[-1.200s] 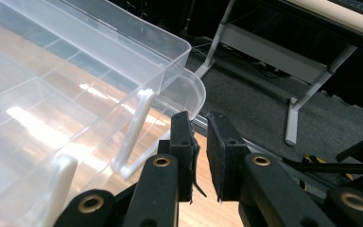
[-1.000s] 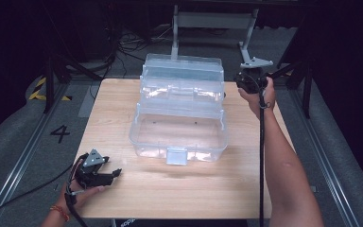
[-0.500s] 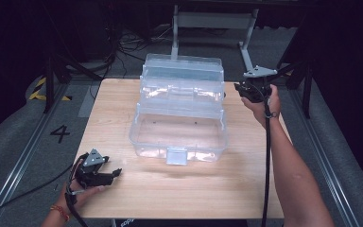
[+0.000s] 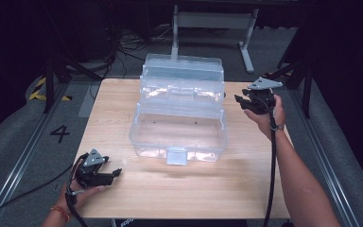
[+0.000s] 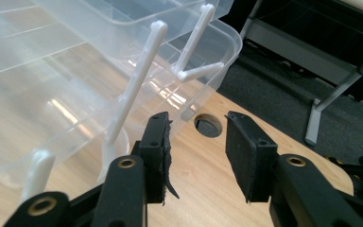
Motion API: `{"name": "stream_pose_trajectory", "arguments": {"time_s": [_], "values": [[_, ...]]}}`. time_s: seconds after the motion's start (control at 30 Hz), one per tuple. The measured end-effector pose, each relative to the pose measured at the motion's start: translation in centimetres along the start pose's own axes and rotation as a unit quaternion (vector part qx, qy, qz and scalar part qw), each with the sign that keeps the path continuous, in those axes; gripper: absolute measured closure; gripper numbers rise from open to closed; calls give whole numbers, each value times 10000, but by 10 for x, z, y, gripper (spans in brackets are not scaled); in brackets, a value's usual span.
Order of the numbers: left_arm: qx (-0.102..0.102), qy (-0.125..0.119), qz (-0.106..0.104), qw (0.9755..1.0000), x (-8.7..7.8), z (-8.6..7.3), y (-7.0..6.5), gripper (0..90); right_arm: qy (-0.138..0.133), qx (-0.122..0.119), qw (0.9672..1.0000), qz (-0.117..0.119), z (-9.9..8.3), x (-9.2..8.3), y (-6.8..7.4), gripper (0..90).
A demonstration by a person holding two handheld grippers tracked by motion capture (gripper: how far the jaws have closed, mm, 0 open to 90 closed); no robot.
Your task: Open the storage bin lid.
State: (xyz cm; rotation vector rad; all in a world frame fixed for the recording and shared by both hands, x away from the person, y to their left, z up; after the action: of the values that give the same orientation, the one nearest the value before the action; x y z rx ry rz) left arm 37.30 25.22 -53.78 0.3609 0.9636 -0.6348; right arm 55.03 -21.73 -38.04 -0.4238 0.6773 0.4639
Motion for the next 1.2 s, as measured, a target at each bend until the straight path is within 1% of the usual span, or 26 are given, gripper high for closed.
{"name": "stream_pose_trajectory", "arguments": {"time_s": [0.03, 0.07, 0.1, 0.17, 0.23, 0.27, 0.33, 0.37, 0.47, 0.5, 0.53, 0.57, 0.6, 0.67, 0.7, 0.77, 0.8, 0.93, 1.03, 1.1, 1.2], "values": [[6, -1, 9, 10000, 0, 0, 0, 273, -43, 32, 10000, 8, -3, -2, 1, 582], [8, 0, 10, 10000, 0, 0, 0, 273, -21, 1, 10000, 12, -8, -3, 2, 563], [1, -1, -5, 10000, 0, 0, 0, 273, -21, 1, 10000, 12, -8, -3, 2, 563], [0, 2, -4, 10000, 0, 0, 0, 273, 6, 1, 10000, 61, -14, -5, 4, 539], [-6, 2, -14, 10000, 0, 0, 0, 273, -44, 11, 10000, 83, -19, -9, 5, 529], [-2, 5, -18, 10000, 0, 0, 0, 273, -68, 3, 9999, 130, -22, -11, 6, 530], [-29, 18, -40, 10000, 0, 0, -1, 273, -54, 43, 9995, 308, -26, -14, 9, 526], [-6, -15, -26, 10000, 0, 0, 0, 272, -105, 26, 9996, 262, -28, -17, 9, 526], [-30, 16, -41, 10000, 0, 0, -1, 272, -95, -83, 9996, 264, -34, -22, 11, 517], [-27, 16, -37, 10000, 0, 0, -1, 270, -70, -122, 9995, 271, -37, -24, 13, 503], [-1, 5, -12, 10000, 0, 0, 0, 266, 2, -114, 9993, 343, -40, -25, 13, 483], [-5, 4, -14, 10000, 0, 0, 0, 265, -5, -100, 9994, 340, -41, -27, 14, 484], [-20, 13, -25, 10000, 0, 0, -1, 264, -57, -148, 9995, 276, -43, -29, 13, 485], [-2, 5, 1, 10000, 0, 0, 0, 263, -37, -235, 9994, 264, -49, -31, 15, 479], [-21, 20, -16, 10000, 0, -1, -1, 263, -37, -235, 9994, 264, -49, -31, 15, 479], [-3, 5, -8, 10000, 0, 0, 0, 261, 59, -313, 9992, 252, -58, -32, 18, 449], [-3, 5, -8, 10000, 0, 0, 0, 261, 59, -313, 9992, 252, -58, -32, 18, 449], [-2, 7, 2, 10000, 0, 0, 0, 261, 147, -408, 9989, 171, -71, -34, 21, 425], [15, -1, 18, 10000, 0, 0, 0, 261, 202, -410, 9988, 187, -80, -34, 24, 412], [-6, 10, -1, 10000, 0, 0, 0, 261, 268, -444, 9985, 155, -86, -33, 24, 398], [-6, 9, -4, 10000, 0, 0, 0, 261, 307, -418, 9985, 156, -94, -33, 26, 386]]}}
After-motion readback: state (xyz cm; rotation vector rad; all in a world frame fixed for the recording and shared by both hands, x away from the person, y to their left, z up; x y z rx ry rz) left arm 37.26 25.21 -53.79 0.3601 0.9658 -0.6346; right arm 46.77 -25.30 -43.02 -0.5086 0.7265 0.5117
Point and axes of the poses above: each handheld gripper's, and its own axes: x roughly forward along the jaws, z roughly out of its top, y roughly to its left, the point moved 8 cm from there along x, roughly forward along the jaws, and after that the axes turned 12 degrees about y, right-handed, at the moved point
